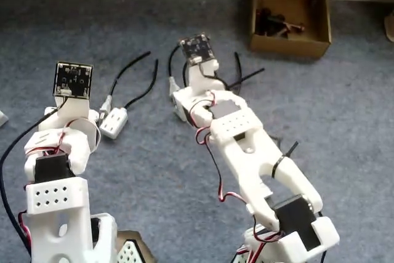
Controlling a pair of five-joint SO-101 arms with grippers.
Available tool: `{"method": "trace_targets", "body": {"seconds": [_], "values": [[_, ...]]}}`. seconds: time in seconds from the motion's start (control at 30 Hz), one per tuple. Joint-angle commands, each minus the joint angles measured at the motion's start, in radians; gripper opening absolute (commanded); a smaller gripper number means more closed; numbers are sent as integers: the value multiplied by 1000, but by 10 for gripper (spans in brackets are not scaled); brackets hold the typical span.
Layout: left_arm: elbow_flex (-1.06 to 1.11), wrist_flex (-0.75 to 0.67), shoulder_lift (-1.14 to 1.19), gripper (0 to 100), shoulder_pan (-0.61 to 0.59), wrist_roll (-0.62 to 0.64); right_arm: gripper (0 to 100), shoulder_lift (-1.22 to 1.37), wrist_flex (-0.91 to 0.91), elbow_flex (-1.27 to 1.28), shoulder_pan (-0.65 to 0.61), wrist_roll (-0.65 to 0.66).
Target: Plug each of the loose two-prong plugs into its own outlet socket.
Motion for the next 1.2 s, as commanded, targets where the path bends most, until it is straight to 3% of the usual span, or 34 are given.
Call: {"method": "trace_targets", "body": {"seconds": [0.0, 1.17], "values": [[-7, -21, -13, 5, -8, 12, 6, -82, -93, 25, -8, -5], [36, -71, -13, 5, -7, 12, 6, -74, -154, 68, 27, 58]]}}
